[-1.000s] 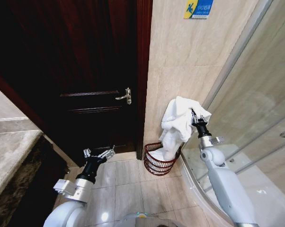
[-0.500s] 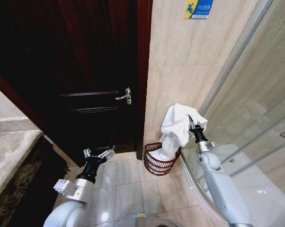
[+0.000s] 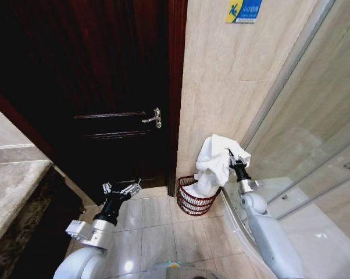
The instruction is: Discard the used towel into the hamper.
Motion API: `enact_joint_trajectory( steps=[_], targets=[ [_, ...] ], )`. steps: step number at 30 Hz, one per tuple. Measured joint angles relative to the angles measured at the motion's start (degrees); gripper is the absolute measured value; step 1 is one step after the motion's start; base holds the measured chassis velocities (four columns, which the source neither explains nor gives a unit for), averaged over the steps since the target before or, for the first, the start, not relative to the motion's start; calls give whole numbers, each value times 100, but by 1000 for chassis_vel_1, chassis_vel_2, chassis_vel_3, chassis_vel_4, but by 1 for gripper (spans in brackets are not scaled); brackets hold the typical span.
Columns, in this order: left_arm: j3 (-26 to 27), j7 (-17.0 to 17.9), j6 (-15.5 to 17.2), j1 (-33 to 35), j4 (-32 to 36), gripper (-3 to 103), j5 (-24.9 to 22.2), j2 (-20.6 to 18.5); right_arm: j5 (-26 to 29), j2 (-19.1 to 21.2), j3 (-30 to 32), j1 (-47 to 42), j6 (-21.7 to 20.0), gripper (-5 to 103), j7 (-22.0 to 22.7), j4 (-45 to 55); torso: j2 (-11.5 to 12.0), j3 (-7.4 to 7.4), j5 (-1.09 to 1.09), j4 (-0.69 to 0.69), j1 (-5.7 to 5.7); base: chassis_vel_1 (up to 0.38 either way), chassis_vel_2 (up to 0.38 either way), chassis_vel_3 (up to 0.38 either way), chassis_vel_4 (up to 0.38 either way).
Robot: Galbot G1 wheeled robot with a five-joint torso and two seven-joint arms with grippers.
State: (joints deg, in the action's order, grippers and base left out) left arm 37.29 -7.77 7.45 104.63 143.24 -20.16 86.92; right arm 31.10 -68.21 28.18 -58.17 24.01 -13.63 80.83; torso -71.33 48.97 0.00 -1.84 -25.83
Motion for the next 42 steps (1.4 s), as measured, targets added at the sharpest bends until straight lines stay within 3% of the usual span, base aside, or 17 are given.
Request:
enact_joint_trajectory(
  steps=[42],
  targets=[
    [0,0,0,0,0,100,0,0,-412,-370,-517,636,555,14,-424,-2351,0,0,-1,0,0,0,0,0,0]
  ],
)
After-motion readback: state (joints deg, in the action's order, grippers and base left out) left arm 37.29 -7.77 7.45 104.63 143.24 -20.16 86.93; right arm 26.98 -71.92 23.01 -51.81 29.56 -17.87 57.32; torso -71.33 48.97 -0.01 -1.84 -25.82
